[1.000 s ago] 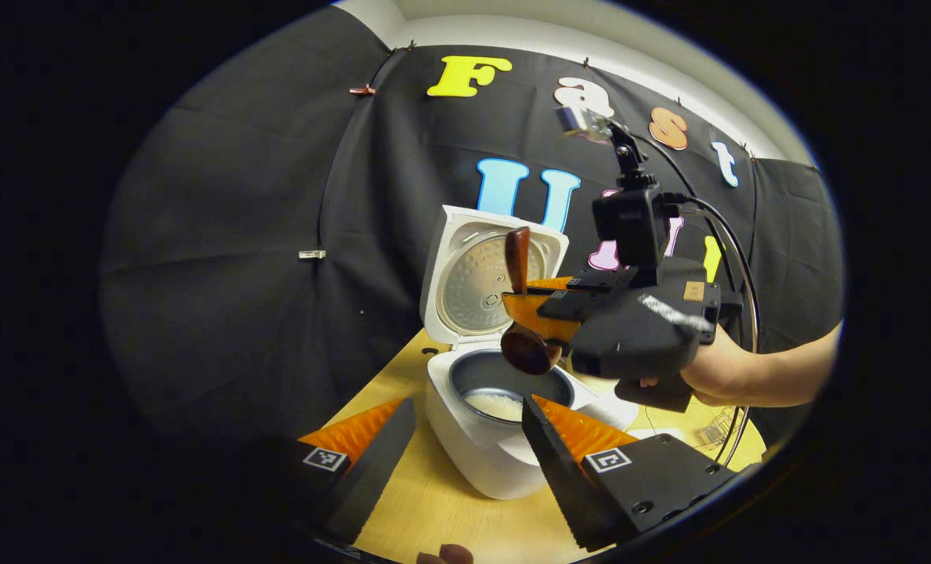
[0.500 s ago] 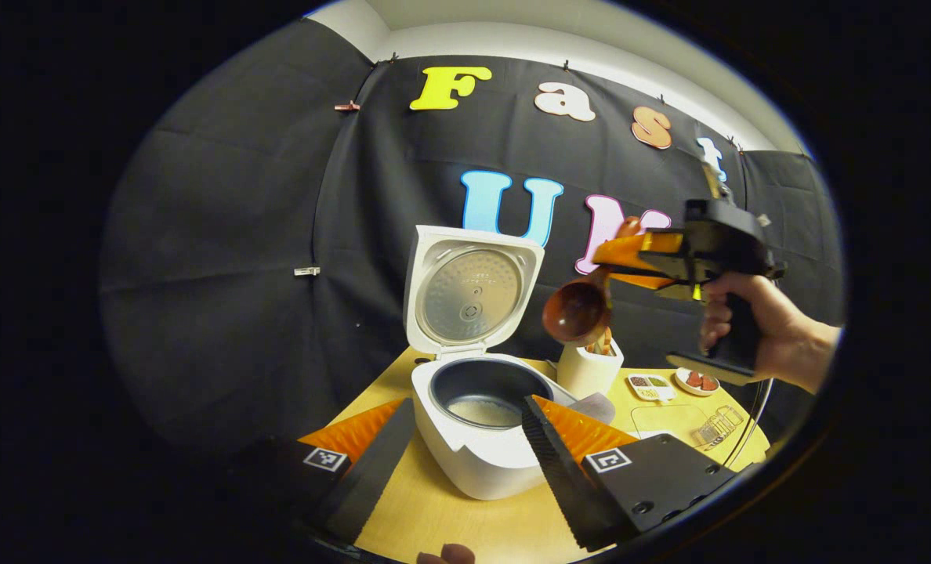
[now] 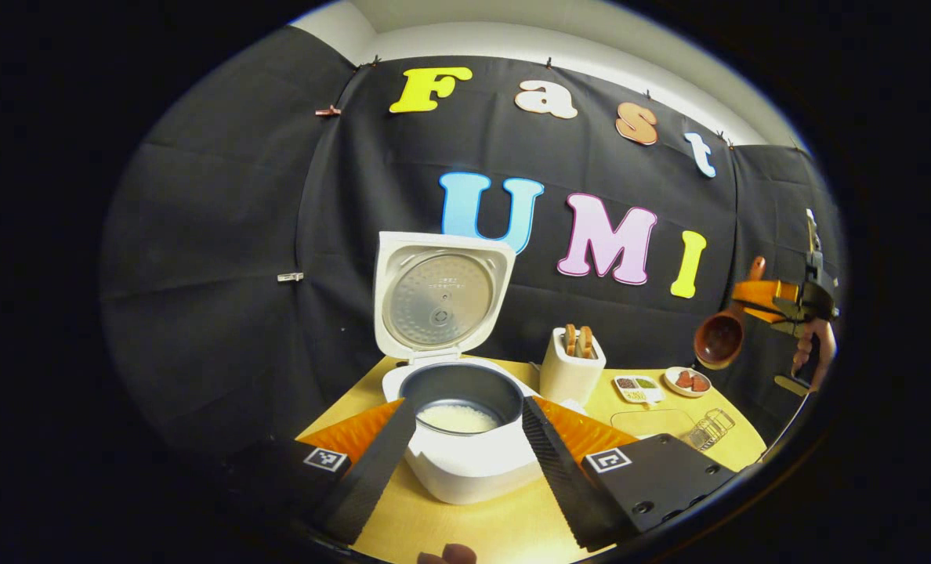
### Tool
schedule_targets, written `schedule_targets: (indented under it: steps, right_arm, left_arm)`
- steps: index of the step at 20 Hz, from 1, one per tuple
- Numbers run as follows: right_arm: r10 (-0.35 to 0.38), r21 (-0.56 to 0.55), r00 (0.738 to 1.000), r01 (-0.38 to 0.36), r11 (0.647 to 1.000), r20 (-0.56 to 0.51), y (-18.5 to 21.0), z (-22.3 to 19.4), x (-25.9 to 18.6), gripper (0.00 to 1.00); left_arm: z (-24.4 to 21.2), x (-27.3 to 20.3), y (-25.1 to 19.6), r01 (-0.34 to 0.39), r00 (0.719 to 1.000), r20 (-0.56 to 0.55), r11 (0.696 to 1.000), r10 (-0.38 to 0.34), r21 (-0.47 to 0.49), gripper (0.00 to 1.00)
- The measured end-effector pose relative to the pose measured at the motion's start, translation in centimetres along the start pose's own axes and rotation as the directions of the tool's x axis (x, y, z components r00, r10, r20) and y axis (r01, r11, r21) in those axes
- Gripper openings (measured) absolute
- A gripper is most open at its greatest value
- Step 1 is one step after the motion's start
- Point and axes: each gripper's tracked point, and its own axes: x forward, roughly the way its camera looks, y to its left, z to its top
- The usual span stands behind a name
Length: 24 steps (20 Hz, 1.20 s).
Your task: Close the left gripper, press the button to open the rice cooker; take a wooden spoon from the chopstick holder with the right hand, scoop a spoonful of rice and pour it into the rice cooker, then put the wooden spoon back into the chopstick holder.
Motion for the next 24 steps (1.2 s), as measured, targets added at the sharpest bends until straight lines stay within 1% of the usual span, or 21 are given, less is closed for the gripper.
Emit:
schedule_targets:
  steps: [3,4,7,10,14,17,20,24]
  right_arm:
    - [-0.101,-0.055,0.995,0.1,0.993,-0.003,-7.1,0.4,-1.4,0.08]
    - [-0.124,-0.069,0.992,0.123,0.99,-0.006,-9.0,0.3,-1.8,0.08]
    - [-0.181,-0.09,0.983,0.177,0.98,-0.042,-14.1,-0.5,-2.7,0.08]
    - [-0.223,-0.107,0.972,0.215,0.971,-0.078,-18.6,-2.1,-2.1,0.08]
    - [-0.245,-0.124,0.956,0.227,0.966,-0.159,-22.4,-5.2,-0.5,0.08]
    - [-0.265,-0.127,0.939,0.242,0.962,-0.217,-24.7,-7.8,0.7,0.08]
    - [-0.278,-0.102,0.921,0.26,0.96,-0.272,-25.9,-10.3,1.4,0.08]
    - [-0.315,-0.081,0.894,0.305,0.949,-0.32,-27.4,-13.2,1.2,0.1]
  left_arm:
    - [0.0,0.1,-2.0,0.008,1.0,-0.004,1.0,-0.008,0.015,0.95]
    - [0.2,0.2,-2.5,0.007,1.0,-0.002,1.0,-0.007,0.021,0.95]
    - [0.4,0.4,-3.7,-0.011,1.0,0.002,0.999,0.011,0.036,0.95]
    - [0.4,0.6,-4.4,-0.042,0.999,-0.006,0.999,0.043,0.033,0.95]
    - [0.7,0.8,-5.5,-0.08,0.997,-0.006,0.996,0.081,0.048,0.95]
    - [0.8,0.9,-6.1,-0.11,0.994,-0.005,0.992,0.111,0.057,0.95]
    - [1.0,1.2,-6.7,-0.12,0.993,-0.007,0.991,0.121,0.059,0.95]
    - [1.6,1.6,-6.8,-0.128,0.992,-0.002,0.989,0.128,0.075,0.94]
